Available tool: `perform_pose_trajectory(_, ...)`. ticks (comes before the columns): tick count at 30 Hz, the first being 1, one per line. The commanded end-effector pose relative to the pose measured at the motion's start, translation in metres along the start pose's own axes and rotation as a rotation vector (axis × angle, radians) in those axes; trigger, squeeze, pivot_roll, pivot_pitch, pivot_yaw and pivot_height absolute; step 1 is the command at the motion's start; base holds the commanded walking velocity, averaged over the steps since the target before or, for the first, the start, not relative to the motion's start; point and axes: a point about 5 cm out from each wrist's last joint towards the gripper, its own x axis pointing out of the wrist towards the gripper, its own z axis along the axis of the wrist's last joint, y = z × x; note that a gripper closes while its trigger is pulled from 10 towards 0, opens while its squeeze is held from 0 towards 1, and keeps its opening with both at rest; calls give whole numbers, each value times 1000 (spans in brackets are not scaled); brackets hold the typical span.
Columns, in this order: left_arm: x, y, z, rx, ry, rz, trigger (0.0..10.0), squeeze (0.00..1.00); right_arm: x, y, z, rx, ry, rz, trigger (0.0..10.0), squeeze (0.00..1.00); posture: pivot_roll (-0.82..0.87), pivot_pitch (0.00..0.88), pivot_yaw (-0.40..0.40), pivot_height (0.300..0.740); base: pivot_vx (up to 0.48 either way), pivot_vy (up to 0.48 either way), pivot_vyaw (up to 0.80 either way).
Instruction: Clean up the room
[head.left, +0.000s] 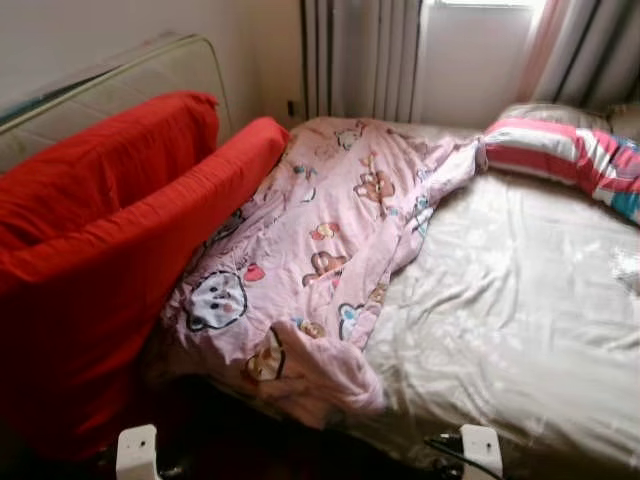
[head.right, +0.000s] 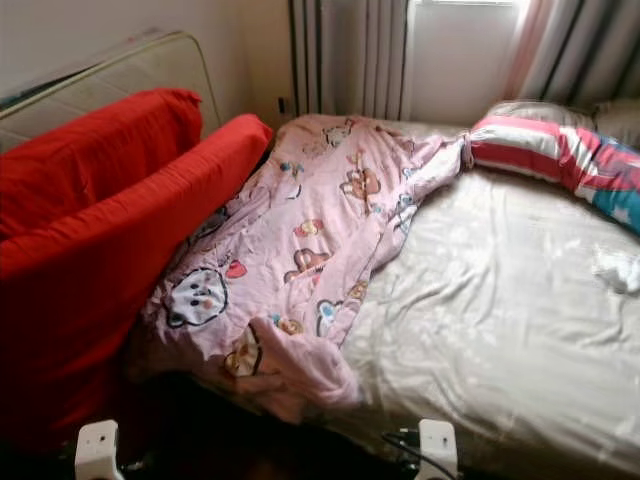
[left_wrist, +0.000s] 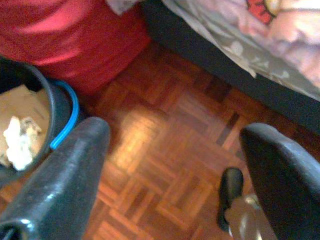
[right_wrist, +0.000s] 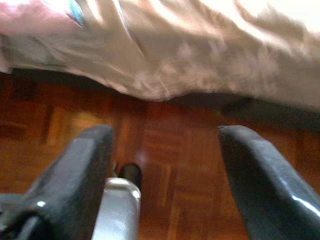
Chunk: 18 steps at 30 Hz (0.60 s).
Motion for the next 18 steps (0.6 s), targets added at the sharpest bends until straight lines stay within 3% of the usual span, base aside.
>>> perform_pose_trajectory(1, 0, 7, 3, 28, 0, 16, 10000, 0, 0, 8, 1, 2, 0, 21, 10000, 0, -15, 0, 54, 740, 0, 476, 0)
perform_pose_trajectory(4, 0, 6, 4, 31, -5, 13, 10000, 0, 0, 9, 0, 0, 3, 23, 10000, 0, -16, 0, 52, 740, 0, 408, 0)
perform_pose_trajectory(10, 1, 2, 9, 34, -32, 2, 10000, 0, 1, 7, 6, -10, -22, 27, 10000, 0, -20, 0, 42, 740, 0, 0, 0)
perform_pose_trajectory(18, 5, -4, 31, 3, -133, -23, 10000, 0, 6, 8, 48, 13, -154, 20, 10000, 0, -33, 0, 27, 740, 0, 0, 0)
